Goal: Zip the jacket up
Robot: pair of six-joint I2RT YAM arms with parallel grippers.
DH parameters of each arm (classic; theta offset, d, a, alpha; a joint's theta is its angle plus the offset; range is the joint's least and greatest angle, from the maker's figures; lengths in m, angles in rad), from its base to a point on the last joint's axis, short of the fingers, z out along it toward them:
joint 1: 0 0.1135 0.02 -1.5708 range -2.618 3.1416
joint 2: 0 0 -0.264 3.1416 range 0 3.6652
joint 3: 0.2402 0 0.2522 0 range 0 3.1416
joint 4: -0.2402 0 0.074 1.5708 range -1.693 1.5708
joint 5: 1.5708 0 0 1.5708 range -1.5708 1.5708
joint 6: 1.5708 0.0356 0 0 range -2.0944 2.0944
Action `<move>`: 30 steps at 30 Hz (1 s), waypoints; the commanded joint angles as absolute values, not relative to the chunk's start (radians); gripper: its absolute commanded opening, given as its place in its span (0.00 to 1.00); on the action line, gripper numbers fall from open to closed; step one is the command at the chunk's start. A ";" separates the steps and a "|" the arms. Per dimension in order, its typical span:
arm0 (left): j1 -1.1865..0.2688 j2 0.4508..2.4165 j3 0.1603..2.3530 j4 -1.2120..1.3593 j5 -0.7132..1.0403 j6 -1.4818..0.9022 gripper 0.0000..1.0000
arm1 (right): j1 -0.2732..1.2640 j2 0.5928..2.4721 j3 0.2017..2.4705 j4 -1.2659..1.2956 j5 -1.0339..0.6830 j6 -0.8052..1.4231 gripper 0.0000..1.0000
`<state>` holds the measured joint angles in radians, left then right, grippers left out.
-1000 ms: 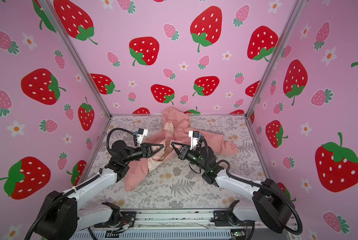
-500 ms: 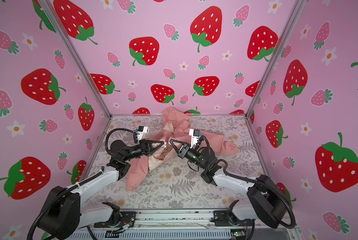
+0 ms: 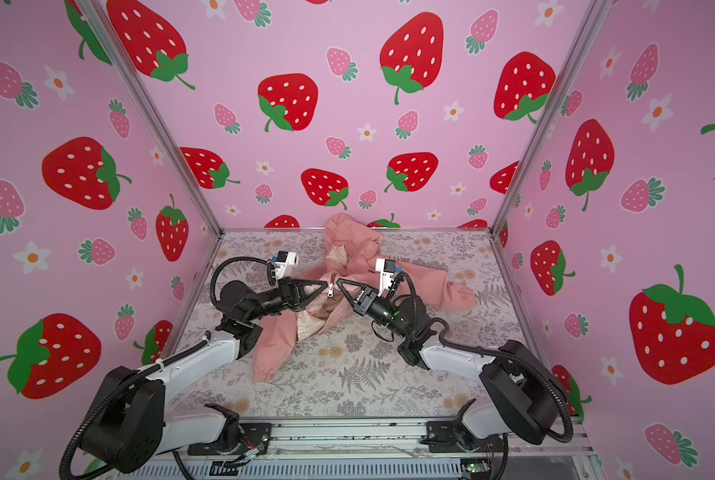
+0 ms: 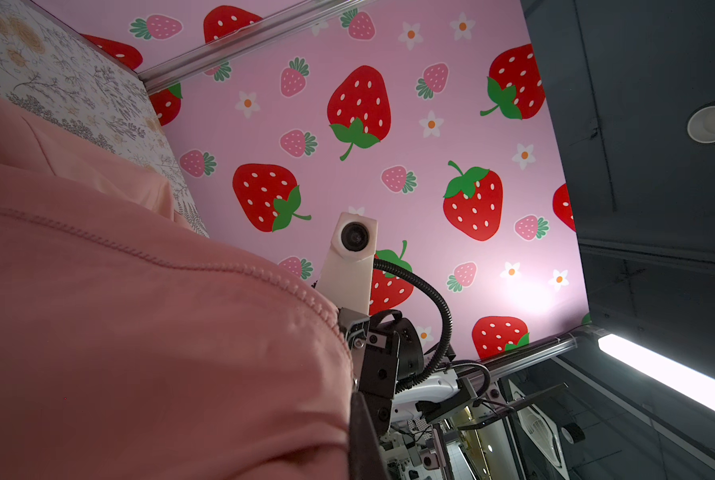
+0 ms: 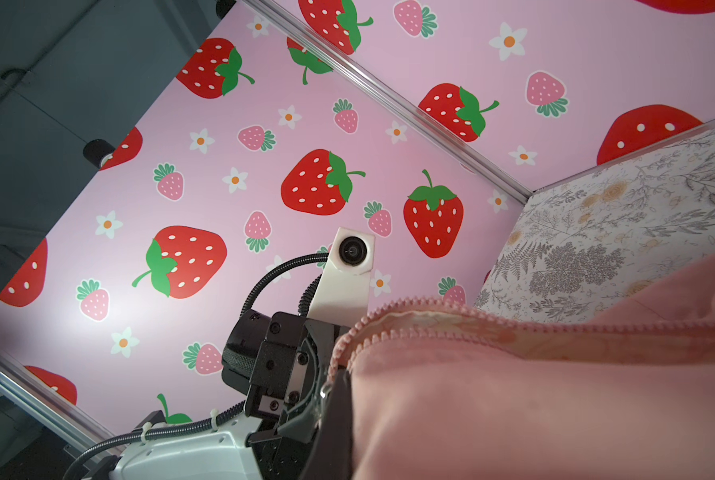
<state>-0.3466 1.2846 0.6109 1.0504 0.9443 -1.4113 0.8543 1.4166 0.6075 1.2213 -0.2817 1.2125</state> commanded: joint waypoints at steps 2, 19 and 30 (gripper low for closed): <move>-0.343 1.284 0.655 1.156 0.980 -1.448 0.00 | 0.852 1.416 0.632 1.325 -0.293 1.243 0.00; -0.345 1.274 0.658 1.175 0.991 -1.465 0.00 | 0.852 1.444 0.632 1.402 -0.288 1.281 0.00; -0.344 1.274 0.661 1.193 0.990 -1.479 0.00 | 0.852 1.473 0.627 1.453 -0.298 1.306 0.00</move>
<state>-0.3466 1.2854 0.6132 1.1027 0.9592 -1.4490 0.8543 1.4647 0.6182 1.3682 -0.2874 1.2823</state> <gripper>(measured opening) 0.051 0.048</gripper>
